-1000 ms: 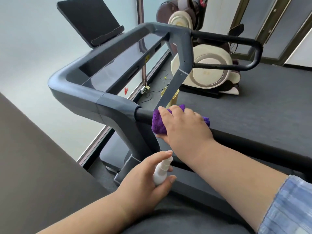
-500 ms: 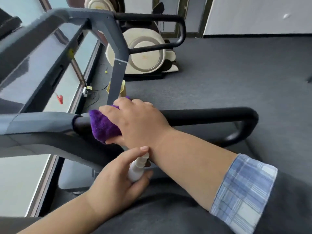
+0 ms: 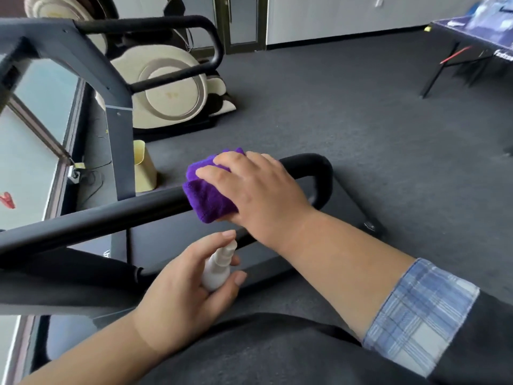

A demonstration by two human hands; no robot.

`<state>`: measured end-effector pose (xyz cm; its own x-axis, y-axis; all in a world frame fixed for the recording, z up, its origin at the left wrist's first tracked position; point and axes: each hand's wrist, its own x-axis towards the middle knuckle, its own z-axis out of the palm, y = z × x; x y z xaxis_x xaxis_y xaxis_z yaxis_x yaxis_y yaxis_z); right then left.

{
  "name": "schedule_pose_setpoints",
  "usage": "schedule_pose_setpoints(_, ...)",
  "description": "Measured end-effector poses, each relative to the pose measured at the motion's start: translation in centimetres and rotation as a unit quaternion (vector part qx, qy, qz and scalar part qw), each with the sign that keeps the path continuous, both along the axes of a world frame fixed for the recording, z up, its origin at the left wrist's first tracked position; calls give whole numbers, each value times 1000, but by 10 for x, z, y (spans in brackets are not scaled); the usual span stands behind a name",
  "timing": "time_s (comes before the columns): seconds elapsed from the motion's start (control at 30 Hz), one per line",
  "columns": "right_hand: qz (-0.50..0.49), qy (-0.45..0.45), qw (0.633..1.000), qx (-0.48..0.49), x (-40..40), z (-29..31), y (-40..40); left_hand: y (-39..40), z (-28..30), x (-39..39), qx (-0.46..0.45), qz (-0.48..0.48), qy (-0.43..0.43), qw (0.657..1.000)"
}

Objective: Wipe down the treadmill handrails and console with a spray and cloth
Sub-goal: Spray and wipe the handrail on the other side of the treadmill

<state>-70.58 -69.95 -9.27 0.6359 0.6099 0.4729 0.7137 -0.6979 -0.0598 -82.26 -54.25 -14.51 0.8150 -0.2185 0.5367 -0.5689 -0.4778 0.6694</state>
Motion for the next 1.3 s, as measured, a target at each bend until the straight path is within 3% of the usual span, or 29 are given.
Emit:
schedule_pose_setpoints(0.23,-30,-24,999,29,39,-10,-86,-54,-2,8,18,49,19,998)
schedule_pose_setpoints(0.33,-31,43,992,115,55,-24,-124,-81,-3,12,3,60,35,998)
schedule_pose_setpoints(0.43,-24,137,965,221,63,-44,-147,-109,-5,16,-2,86,50,995)
schedule_pose_setpoints(0.7,-16,303,894,329,74,-86,-172,-165,-19,9,14,156,92,983)
schedule_pose_setpoints(0.97,-135,467,804,341,61,-129,-192,-173,-33,-14,14,228,123,966)
schedule_pose_setpoints(1.03,-159,503,757,385,53,-130,-189,-171,-33,-19,14,242,126,962)
schedule_pose_setpoints(1.07,-182,544,703,421,46,-130,-185,-168,-33,-22,14,246,126,961)
schedule_pose_setpoints(1.17,-242,719,480,440,18,-129,-176,-161,-31,-23,17,252,130,959)
schedule_pose_setpoints(1.2,-237,759,440,417,7,-128,-171,-157,-30,-25,12,253,130,959)
schedule_pose_setpoints(1.23,-222,781,423,401,-1,-127,-166,-152,-29,-26,7,253,128,959)
schedule_pose_setpoints(1.3,-165,787,441,399,-11,-116,-154,-142,-28,-30,3,252,123,960)
